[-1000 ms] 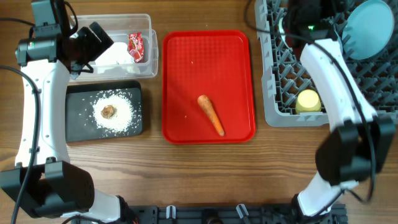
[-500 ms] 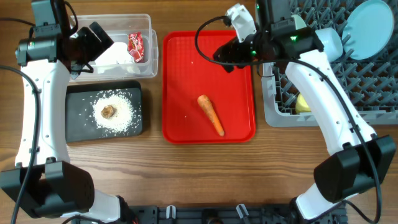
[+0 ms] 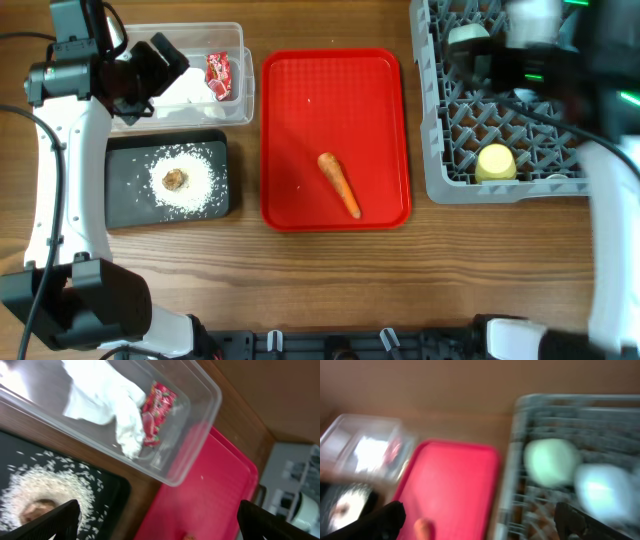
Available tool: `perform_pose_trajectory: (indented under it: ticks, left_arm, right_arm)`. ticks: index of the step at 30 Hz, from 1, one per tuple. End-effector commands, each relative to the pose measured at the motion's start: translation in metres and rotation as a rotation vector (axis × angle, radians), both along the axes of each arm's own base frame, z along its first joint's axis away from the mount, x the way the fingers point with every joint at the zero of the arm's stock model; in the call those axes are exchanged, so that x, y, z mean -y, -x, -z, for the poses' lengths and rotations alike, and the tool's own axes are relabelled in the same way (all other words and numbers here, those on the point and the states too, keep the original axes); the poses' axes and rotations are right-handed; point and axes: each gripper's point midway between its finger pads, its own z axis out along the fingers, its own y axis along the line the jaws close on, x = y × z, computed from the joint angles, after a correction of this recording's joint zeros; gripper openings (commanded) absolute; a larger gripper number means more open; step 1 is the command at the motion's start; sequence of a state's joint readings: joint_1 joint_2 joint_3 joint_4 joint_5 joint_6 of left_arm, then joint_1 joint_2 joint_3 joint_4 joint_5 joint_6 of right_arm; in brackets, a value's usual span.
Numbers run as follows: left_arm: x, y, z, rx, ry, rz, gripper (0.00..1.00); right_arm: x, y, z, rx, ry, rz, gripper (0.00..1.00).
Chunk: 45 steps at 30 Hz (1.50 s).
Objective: Sort waste into correct bins and load items into the dishwasher rack
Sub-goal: 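Release the blue bowl and withdraw the right gripper, then reach the left gripper to the carrot on the red tray and grasp it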
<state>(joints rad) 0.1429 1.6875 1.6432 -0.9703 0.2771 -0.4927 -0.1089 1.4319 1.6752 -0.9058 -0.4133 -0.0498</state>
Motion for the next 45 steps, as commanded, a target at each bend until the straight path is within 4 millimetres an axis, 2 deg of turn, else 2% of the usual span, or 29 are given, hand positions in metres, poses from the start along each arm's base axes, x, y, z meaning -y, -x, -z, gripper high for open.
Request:
perform_pose_trajectory:
  ticks: [1,3,6,8,13,18,23,29,32,36,38,39,40,42,43,45]
  left_arm:
    - [0.058,0.007,0.011,-0.045,0.058,0.185,1.0]
    - [0.089,0.011,0.027,-0.095,0.032,0.254,1.0]
    - [0.144,0.019,0.062,-0.18,-0.02,0.382,1.0]
    - [0.171,0.028,0.089,-0.242,-0.073,0.443,1.0]
    - [0.215,0.055,0.144,-0.426,-0.085,0.436,1.0]
    - [0.242,0.07,0.176,-0.483,-0.126,0.479,0.99]
    - [0.259,0.084,0.193,-0.476,-0.266,0.535,1.0]
    - [0.285,0.099,0.206,-0.47,-0.293,0.591,1.0]
    - [0.28,0.11,0.218,-0.518,-0.34,0.6,1.0]
    - [0.269,0.109,0.225,-0.539,-0.391,0.583,0.95]
    - [0.267,0.108,0.227,-0.543,-0.397,0.578,0.89]
    - [0.266,0.108,0.227,-0.542,-0.4,0.578,0.76]
    - [0.265,0.107,0.227,-0.54,-0.407,0.576,0.68]
    - [0.263,0.105,0.227,-0.533,-0.424,0.57,0.57]
    - [0.262,0.105,0.227,-0.531,-0.429,0.568,0.47]
    - [0.262,0.104,0.227,-0.53,-0.43,0.568,0.34]
  right_arm:
    - [0.052,0.007,-0.006,-0.031,-0.096,0.244,1.0]
    - [0.065,0.009,-0.001,-0.062,-0.134,0.306,1.0]
    - [0.069,0.009,0.01,-0.104,-0.136,0.32,1.0]
    - [0.069,0.008,0.018,-0.133,-0.137,0.323,1.0]
    - [0.069,0.007,0.035,-0.199,-0.145,0.325,1.0]
    - [0.07,0.003,0.044,-0.223,-0.149,0.327,1.0]
    - [0.07,0.005,0.047,-0.24,-0.15,0.328,1.0]
    - [0.07,0.006,0.049,-0.249,-0.151,0.328,1.0]
    - [0.069,0.009,0.051,-0.264,-0.152,0.329,1.0]
    - [0.069,0.009,0.052,-0.267,-0.153,0.329,1.0]
    - [0.069,0.01,0.051,-0.267,-0.153,0.329,0.99]
    - [0.069,0.01,0.052,-0.269,-0.153,0.33,1.0]
    - [0.069,0.01,0.052,-0.27,-0.154,0.33,1.0]
    - [0.069,0.01,0.052,-0.271,-0.153,0.329,1.0]
    - [0.069,0.01,0.052,-0.271,-0.154,0.33,1.0]
    - [0.069,0.01,0.052,-0.271,-0.154,0.33,1.0]
